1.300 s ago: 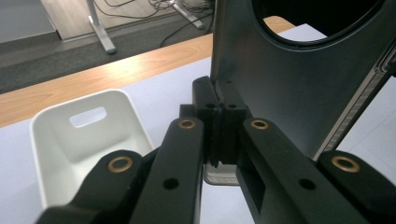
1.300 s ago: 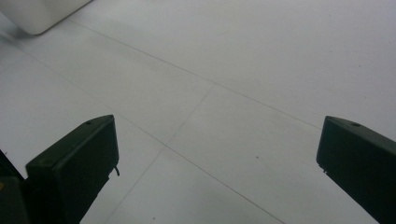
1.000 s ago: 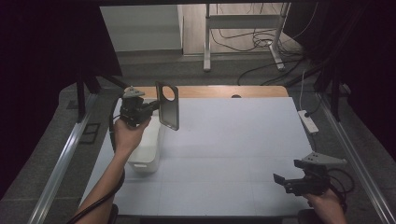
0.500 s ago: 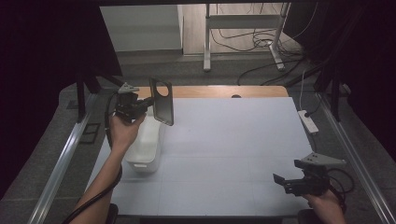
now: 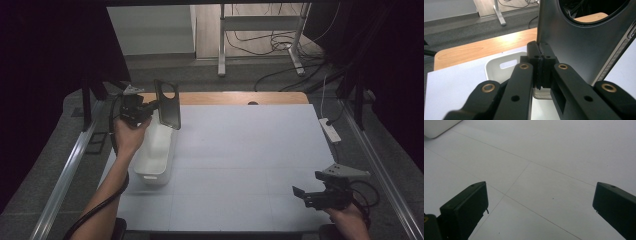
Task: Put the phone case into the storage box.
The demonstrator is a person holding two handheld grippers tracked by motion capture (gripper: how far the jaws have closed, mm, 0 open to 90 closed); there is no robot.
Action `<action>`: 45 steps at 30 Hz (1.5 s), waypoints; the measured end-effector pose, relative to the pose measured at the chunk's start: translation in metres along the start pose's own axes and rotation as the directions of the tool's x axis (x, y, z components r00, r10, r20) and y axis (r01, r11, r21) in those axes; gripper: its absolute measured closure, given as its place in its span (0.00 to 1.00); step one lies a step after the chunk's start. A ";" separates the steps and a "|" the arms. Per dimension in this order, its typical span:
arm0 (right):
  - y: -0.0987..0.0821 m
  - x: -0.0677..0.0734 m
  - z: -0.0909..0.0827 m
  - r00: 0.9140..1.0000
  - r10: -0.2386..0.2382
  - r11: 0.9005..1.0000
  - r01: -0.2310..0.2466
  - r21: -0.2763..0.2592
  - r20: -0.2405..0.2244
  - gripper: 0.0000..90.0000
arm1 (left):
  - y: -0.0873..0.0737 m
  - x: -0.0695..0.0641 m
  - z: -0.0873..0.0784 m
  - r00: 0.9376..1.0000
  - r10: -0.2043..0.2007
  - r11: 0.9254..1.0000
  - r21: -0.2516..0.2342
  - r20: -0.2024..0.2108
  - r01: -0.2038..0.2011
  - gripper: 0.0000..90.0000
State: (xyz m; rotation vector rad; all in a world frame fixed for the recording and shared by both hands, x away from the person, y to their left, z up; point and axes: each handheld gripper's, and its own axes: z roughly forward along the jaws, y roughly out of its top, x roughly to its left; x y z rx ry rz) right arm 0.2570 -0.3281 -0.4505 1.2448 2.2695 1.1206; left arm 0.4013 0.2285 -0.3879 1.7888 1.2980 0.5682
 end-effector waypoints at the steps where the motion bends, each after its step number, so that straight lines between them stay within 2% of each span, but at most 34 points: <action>1: 0.000 0.000 0.000 1.000 0.001 1.000 -0.001 -0.001 0.000 0.01 | 0.000 0.001 0.000 1.000 -0.001 1.000 0.000 -0.002 0.001 0.99; 17: 0.000 -0.001 0.000 1.000 0.006 1.000 -0.006 0.002 -0.002 0.01 | 0.005 0.016 0.011 0.997 -0.030 0.999 0.009 -0.067 0.031 0.99; 25: 0.000 -0.001 0.001 1.000 0.009 1.000 -0.009 0.008 -0.006 0.02 | 0.007 0.024 0.018 0.994 -0.060 0.998 0.006 -0.095 0.061 0.99; 35: 0.000 -0.001 0.001 1.000 0.010 1.000 -0.010 0.011 -0.009 0.02 | 0.009 0.027 0.030 0.991 -0.074 0.997 0.012 -0.115 0.075 0.99; 45: 0.000 -0.002 0.001 1.000 0.014 1.000 -0.014 0.014 -0.014 0.02 | 0.009 0.035 0.043 0.984 -0.094 0.995 0.009 -0.149 0.096 0.99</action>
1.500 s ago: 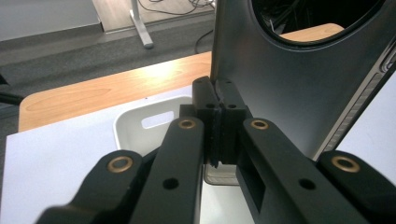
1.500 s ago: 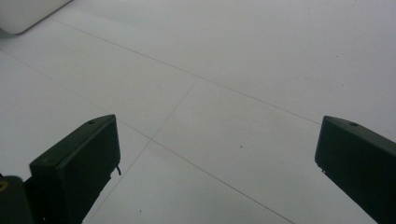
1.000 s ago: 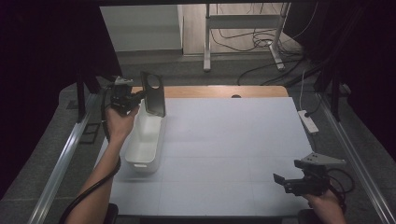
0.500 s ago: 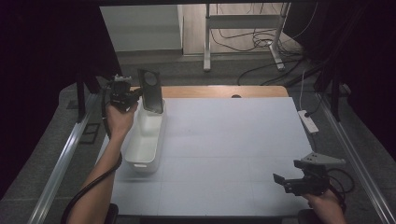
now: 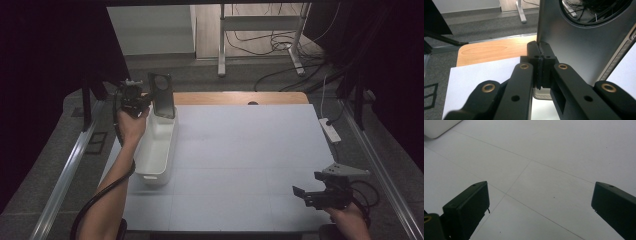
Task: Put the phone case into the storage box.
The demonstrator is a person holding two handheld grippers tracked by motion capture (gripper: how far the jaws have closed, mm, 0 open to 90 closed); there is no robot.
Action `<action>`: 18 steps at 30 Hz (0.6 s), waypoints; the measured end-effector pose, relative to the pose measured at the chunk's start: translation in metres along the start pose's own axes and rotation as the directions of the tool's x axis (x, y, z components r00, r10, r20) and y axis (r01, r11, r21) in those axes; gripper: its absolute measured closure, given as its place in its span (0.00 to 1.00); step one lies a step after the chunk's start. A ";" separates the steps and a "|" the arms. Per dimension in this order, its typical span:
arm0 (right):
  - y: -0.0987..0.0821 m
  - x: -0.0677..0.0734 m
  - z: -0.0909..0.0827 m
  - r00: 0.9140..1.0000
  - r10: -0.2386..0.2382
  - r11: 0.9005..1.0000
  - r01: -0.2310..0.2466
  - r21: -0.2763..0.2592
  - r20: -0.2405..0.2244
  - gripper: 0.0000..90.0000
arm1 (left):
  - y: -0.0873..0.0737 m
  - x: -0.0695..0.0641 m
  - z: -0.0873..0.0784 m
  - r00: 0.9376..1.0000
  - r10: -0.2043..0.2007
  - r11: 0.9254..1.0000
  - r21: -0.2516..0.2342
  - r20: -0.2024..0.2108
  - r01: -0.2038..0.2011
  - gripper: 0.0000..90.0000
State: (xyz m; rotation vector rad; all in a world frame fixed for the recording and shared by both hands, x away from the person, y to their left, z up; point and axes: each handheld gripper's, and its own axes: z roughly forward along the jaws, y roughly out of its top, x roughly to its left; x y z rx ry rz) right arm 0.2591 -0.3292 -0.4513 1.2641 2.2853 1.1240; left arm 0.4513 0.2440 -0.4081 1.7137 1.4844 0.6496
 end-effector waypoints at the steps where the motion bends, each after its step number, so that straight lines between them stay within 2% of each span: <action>1: 0.000 0.000 0.000 1.000 -0.001 1.000 0.001 0.001 0.000 0.02 | 0.000 0.001 0.001 1.000 -0.002 1.000 0.001 -0.002 0.002 0.99; 18: 0.000 0.000 0.001 1.000 0.000 1.000 0.000 0.010 -0.007 0.02 | -0.002 0.008 0.015 0.999 -0.022 1.000 0.008 -0.026 0.022 0.99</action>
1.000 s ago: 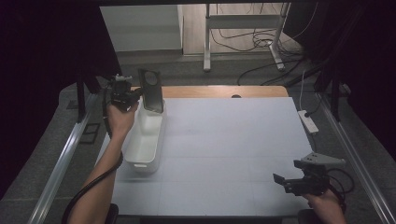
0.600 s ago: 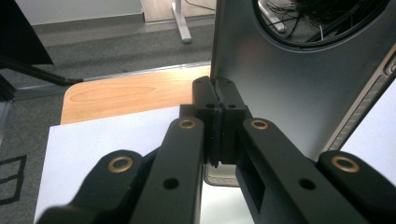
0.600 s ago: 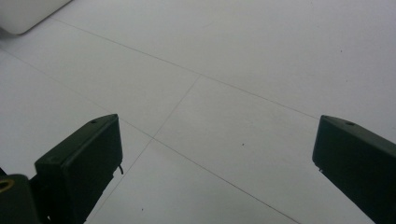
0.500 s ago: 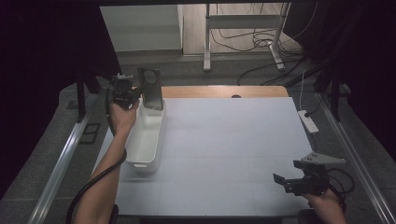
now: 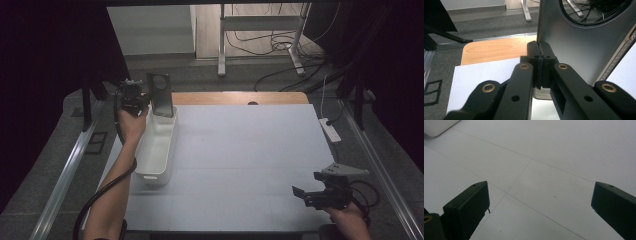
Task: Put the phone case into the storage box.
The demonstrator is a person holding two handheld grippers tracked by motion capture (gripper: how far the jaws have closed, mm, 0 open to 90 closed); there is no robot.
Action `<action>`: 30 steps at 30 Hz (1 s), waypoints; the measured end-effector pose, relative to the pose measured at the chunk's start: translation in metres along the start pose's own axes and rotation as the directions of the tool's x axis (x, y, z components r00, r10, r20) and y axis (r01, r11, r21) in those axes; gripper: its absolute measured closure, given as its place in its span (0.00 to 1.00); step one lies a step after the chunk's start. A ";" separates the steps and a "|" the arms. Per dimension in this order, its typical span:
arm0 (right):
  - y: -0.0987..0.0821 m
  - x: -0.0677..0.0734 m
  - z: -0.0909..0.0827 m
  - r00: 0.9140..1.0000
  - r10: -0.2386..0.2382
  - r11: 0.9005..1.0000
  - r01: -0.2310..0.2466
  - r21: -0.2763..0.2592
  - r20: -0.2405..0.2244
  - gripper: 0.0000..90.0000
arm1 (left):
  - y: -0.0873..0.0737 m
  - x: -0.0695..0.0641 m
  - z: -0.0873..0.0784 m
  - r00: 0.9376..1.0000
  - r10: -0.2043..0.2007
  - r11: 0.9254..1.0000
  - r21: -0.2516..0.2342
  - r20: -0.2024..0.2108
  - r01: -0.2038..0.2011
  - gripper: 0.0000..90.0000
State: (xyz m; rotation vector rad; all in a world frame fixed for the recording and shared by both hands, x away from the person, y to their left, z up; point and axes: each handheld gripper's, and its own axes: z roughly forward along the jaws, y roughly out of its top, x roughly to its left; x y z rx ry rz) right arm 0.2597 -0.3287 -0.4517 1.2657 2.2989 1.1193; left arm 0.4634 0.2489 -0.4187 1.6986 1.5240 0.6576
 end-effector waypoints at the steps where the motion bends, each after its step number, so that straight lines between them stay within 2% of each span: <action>1: 0.000 0.000 0.000 1.000 0.001 1.000 -0.001 0.000 0.000 0.02 | 0.000 0.000 0.001 1.000 0.000 1.000 0.001 0.000 0.000 0.99; 30: 0.000 -0.002 0.000 1.000 0.013 1.000 -0.013 0.006 -0.012 0.03 | -0.017 -0.002 0.019 1.000 0.007 0.998 0.056 -0.010 -0.006 0.99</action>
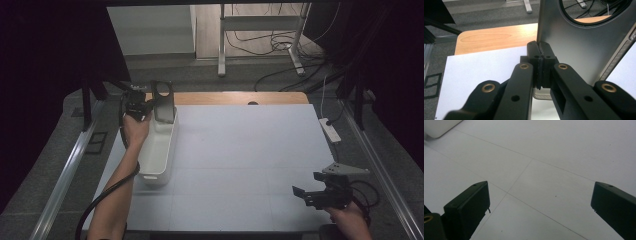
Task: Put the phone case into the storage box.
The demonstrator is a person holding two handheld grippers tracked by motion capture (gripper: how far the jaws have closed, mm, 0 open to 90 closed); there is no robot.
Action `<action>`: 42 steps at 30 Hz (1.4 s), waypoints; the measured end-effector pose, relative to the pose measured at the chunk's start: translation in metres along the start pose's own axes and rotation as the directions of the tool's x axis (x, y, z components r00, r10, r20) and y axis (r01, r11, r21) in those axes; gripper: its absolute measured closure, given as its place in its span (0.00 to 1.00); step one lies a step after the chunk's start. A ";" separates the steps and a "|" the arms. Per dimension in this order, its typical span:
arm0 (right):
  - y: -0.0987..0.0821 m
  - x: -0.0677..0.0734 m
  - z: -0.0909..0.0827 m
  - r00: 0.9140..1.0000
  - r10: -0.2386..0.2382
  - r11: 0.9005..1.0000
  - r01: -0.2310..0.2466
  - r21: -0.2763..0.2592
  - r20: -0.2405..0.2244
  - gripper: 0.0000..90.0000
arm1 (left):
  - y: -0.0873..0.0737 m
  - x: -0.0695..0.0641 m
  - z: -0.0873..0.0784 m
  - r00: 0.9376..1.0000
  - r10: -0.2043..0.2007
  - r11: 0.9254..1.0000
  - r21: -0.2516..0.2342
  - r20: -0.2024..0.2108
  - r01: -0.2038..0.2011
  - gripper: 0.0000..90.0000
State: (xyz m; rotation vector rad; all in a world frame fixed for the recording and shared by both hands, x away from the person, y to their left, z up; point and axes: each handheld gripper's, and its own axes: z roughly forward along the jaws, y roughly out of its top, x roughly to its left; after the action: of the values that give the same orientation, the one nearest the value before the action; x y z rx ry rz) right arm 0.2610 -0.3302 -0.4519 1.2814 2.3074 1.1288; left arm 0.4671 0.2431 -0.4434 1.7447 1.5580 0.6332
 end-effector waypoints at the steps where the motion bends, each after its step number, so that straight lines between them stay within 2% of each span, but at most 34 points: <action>1: 0.000 0.000 0.000 1.000 0.000 1.000 0.000 0.000 0.000 0.03 | -0.001 0.000 0.001 1.000 -0.002 1.000 0.002 0.001 0.002 0.99; 12: 0.000 0.000 0.001 1.000 0.002 1.000 -0.002 0.005 0.002 0.03 | -0.011 0.006 0.005 1.000 -0.015 0.999 0.032 0.006 0.015 0.99; 24: 0.000 0.000 0.001 1.000 0.002 1.000 -0.002 0.006 0.002 0.03 | -0.013 0.007 0.009 1.000 -0.001 0.997 0.074 0.023 -0.001 0.98; 30: 0.000 0.000 0.001 1.000 0.002 1.000 -0.002 0.006 0.002 0.03 | -0.012 0.008 0.009 0.999 -0.004 0.996 0.084 0.054 -0.001 0.92; 35: 0.000 0.000 0.001 1.000 0.002 1.000 -0.002 0.008 0.002 0.03 | -0.011 0.009 0.008 0.998 -0.007 0.997 0.082 0.064 0.002 0.88; 37: 0.000 0.000 0.001 1.000 0.002 1.000 -0.002 0.009 0.002 0.03 | -0.011 0.010 0.008 0.998 0.004 0.996 0.084 0.068 -0.010 0.87; 42: 0.000 0.000 0.001 1.000 0.002 1.000 -0.003 0.008 0.002 0.03 | -0.010 0.010 0.006 0.997 0.001 0.997 0.073 0.076 -0.006 0.79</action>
State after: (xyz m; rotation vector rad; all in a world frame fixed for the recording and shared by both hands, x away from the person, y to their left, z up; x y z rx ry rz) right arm 0.2620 -0.3296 -0.4526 1.2880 2.3120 1.1196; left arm 0.4668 0.2520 -0.4562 1.8047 1.5432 0.5106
